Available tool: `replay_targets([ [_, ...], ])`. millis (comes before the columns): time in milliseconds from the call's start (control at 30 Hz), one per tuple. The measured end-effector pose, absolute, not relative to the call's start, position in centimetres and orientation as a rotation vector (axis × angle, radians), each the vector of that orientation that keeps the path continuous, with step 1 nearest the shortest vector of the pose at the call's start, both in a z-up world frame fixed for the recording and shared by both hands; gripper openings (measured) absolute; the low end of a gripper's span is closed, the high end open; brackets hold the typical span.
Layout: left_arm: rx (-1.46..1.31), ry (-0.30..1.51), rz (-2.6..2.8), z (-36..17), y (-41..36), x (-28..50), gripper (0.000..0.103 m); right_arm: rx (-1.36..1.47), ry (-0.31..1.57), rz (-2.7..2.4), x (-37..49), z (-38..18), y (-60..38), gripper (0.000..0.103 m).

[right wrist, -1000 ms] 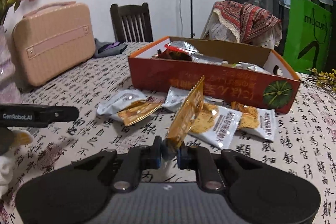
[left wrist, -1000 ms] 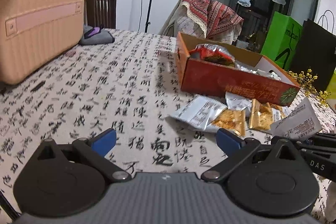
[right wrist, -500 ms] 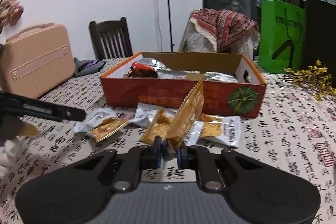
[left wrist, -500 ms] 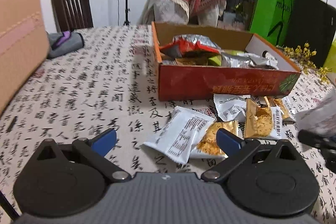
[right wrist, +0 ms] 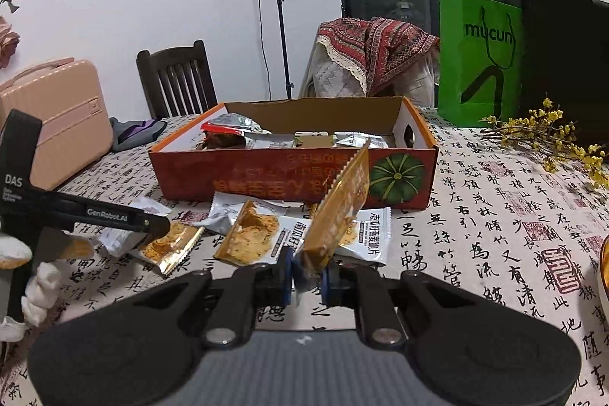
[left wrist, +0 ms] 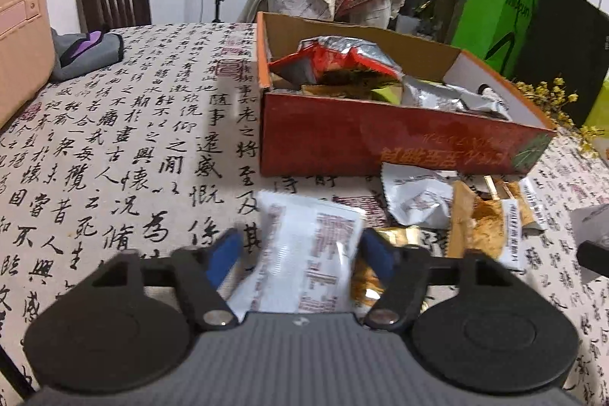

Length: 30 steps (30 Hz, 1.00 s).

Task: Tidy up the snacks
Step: 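Grasp a yellow cracker pouch with the right gripper while the left grasps a white pouch, then carry both pouches into the box and open both grippers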

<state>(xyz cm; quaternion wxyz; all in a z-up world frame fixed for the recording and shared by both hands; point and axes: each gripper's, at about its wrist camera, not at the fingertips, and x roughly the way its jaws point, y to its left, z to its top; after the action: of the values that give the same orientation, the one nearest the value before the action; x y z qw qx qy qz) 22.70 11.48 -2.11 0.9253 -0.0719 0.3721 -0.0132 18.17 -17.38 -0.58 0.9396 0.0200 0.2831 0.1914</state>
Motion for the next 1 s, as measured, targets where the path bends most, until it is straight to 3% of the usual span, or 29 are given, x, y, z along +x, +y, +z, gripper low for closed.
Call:
replay_targets([
  [167,-0.143,0.754,-0.019,-1.7,11.2,22.3,0.051,0.045,0.577,0.393,18.3,-0.6,-17.6,0.013],
  [1000,-0.250,0.564,0.022,6.7,9.2,23.9,0.051,-0.033,0.456,0.428,24.9,4.8,-15.4,0.013],
])
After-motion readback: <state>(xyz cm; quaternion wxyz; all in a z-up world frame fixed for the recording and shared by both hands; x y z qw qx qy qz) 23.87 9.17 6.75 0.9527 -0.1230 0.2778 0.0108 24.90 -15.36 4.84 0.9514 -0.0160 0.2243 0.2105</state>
